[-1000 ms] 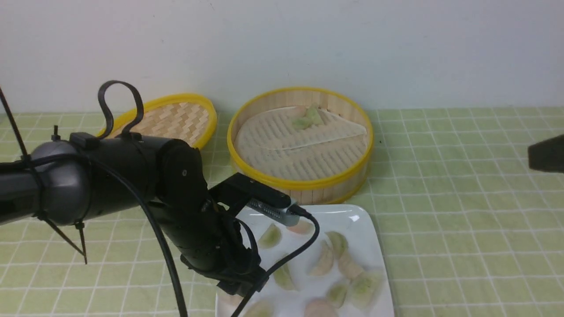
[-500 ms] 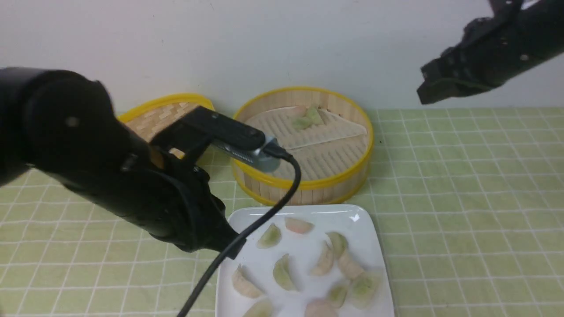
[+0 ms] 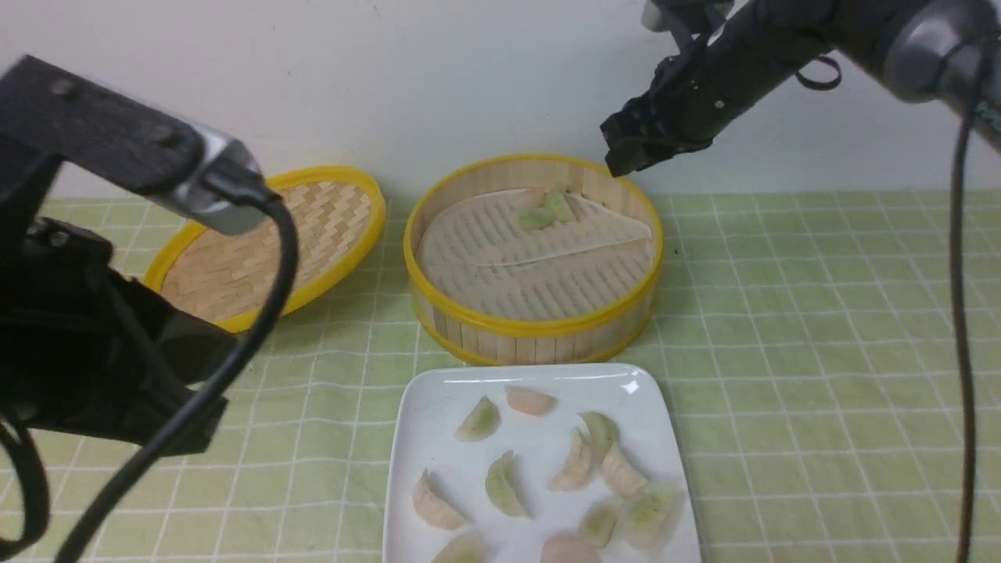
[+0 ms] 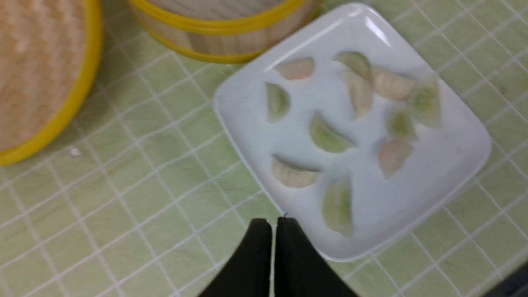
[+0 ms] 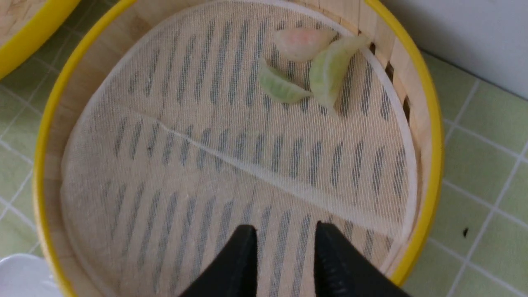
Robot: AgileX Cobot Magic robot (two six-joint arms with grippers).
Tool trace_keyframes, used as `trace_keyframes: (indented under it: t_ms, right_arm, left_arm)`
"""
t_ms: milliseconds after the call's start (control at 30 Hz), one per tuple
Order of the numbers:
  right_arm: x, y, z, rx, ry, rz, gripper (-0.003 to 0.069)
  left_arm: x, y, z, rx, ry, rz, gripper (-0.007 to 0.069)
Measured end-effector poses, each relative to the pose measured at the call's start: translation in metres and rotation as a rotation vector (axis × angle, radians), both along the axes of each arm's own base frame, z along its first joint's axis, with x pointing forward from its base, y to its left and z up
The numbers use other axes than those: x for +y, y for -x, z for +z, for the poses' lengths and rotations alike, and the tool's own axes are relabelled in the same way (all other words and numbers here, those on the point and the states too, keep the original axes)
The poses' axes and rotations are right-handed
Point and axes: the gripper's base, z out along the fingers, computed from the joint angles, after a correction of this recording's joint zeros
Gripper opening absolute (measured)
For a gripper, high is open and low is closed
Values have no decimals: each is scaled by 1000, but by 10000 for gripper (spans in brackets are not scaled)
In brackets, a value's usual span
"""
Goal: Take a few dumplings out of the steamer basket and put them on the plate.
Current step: Use the right arm to grab a dumpling from inside the steamer
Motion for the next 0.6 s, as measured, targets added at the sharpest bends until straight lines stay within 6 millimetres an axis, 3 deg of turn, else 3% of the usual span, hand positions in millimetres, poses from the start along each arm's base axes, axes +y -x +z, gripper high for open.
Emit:
trace_keyframes:
  t_ms: [200,367,600]
  right_arm:
    - [7,-26,-28,-42,5,3,324]
    - [14,-41,-59,-70,5,17,332]
    - [34,-44,-84,-167,75,167,333]
  left_arm:
    - [28,8,6,-47,-104,201,-6]
    - [41,11,4,-29,-196,300,-6]
    - [44,12,3,-13,-225,323,-6]
